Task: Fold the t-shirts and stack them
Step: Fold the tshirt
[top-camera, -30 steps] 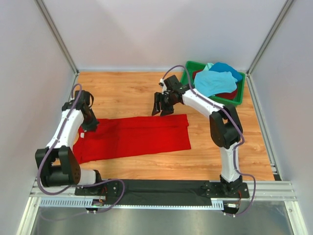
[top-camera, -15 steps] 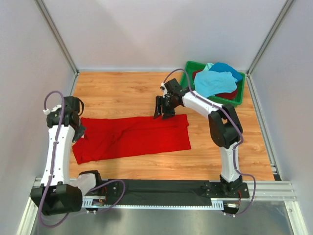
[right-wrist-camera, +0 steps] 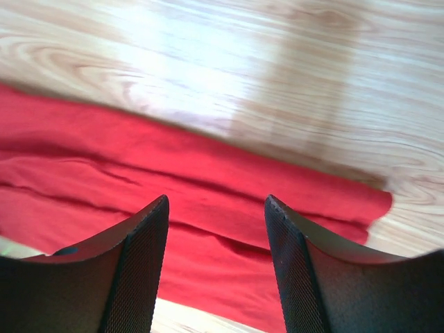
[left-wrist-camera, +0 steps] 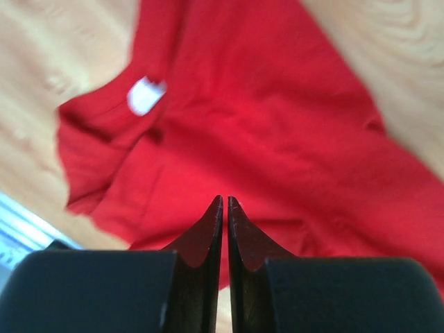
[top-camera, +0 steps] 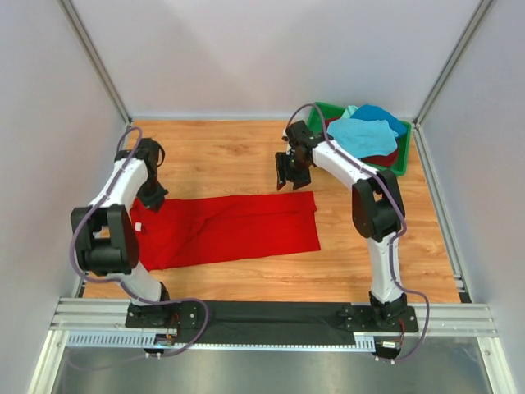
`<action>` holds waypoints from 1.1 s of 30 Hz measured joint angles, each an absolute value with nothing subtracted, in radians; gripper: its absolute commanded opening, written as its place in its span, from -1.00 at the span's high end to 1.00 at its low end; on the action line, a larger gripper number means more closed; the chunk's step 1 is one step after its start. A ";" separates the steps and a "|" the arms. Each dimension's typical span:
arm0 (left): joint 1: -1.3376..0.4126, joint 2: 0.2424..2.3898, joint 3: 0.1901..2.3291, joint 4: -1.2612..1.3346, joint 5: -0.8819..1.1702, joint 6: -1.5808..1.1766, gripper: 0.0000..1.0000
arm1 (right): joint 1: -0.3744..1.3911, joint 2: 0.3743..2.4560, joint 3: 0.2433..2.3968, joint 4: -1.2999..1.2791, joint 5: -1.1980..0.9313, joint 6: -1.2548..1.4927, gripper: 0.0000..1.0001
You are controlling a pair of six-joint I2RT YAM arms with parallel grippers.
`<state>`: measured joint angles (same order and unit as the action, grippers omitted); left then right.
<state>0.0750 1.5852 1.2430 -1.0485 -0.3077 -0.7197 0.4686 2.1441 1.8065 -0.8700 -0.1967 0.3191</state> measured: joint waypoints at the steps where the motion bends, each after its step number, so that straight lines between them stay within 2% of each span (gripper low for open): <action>1: 0.068 1.631 1.261 -1.025 -0.302 -0.720 0.77 | 0.467 2.152 1.811 -0.879 -0.187 0.317 -0.18; 10: 0.062 1.914 1.361 -0.986 -0.282 -0.715 0.78 | 0.465 2.177 1.765 -0.893 -0.054 0.365 -0.17; 18: 0.053 2.128 1.602 -1.055 -0.252 -0.650 0.79 | 0.450 2.174 1.702 -0.842 0.117 0.427 -0.17; 21: 0.036 2.195 1.724 -1.070 -0.249 -0.621 0.71 | 0.428 2.177 1.703 -0.838 0.151 0.424 -0.18; 23: 0.019 2.224 1.792 -1.065 -0.252 -0.606 0.47 | 0.414 2.180 1.714 -0.842 0.176 0.407 -0.18; 26: 0.002 2.202 1.804 -1.061 -0.269 -0.592 0.20 | 0.403 2.184 1.739 -0.857 0.196 0.375 -0.22; 28: -0.002 2.132 1.743 -1.051 -0.280 -0.580 0.09 | 0.404 2.181 1.759 -0.868 0.199 0.358 -0.24; 33: 0.006 1.847 1.539 -1.026 -0.226 -0.502 0.10 | 0.456 2.136 1.800 -0.888 0.116 0.334 -0.32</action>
<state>0.0063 1.8473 1.5394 -1.0256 -0.2260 -0.5022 0.4564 2.1357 1.8004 -0.8875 0.1162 0.3344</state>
